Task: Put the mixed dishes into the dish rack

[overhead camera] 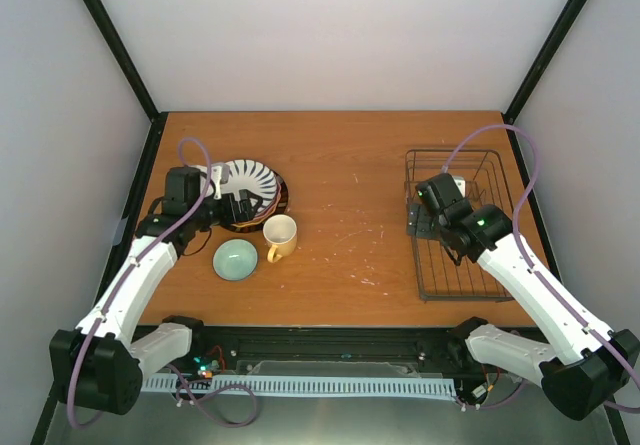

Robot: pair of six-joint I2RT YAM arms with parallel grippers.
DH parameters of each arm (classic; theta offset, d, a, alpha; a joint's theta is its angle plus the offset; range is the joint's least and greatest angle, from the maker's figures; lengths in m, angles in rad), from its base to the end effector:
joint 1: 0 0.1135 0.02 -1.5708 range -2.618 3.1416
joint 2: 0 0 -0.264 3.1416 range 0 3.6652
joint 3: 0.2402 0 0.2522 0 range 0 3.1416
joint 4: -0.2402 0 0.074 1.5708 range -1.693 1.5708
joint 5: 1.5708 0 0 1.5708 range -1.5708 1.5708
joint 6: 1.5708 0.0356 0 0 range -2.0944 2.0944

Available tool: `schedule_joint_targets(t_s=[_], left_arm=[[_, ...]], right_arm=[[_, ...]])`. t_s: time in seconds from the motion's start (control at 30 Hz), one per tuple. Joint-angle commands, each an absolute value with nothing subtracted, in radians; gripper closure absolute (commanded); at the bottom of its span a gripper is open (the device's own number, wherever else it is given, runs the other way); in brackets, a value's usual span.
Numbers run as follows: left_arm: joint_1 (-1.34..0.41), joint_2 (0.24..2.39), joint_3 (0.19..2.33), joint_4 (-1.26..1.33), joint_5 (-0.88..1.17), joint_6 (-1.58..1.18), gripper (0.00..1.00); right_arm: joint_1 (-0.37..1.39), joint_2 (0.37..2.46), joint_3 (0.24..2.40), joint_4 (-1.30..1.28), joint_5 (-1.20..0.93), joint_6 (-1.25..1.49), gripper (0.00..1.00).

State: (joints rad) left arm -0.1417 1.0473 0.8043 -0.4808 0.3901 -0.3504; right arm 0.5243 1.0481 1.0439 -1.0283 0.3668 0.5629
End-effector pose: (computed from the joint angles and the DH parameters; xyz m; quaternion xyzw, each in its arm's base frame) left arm 0.2162 -0.0445 0.2706 -0.0139 0.8978 -0.2696 0.3480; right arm 0.1695 0.0833 0.3092 0.0668 0.9467 -0.0152 0.3147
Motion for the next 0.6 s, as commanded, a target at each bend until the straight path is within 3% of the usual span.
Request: schedule_joint_targets(t_s=[0.0,0.2,0.33,0.57], left_arm=[[-0.133,1.013,0.852,-0.502,0.417,-0.326,0.0],[-0.133,1.012,0.838,-0.493,0.429,-0.33,0.0],[-0.133,1.011,0.829,-0.485,0.438,-0.33,0.0],[-0.133,1.023,0.831,-0.464,0.451,-0.334,0.0]], right_arm=[[0.529,1.019,1.033,-1.077,0.454,0.57,0.09],[0.475,1.036,0.992,-1.112,0.456,0.58,0.2],[0.423,1.068,0.979,-1.098,0.425,0.568,0.58],[0.319,1.147,0.989,-1.038,0.272,0.526,0.96]])
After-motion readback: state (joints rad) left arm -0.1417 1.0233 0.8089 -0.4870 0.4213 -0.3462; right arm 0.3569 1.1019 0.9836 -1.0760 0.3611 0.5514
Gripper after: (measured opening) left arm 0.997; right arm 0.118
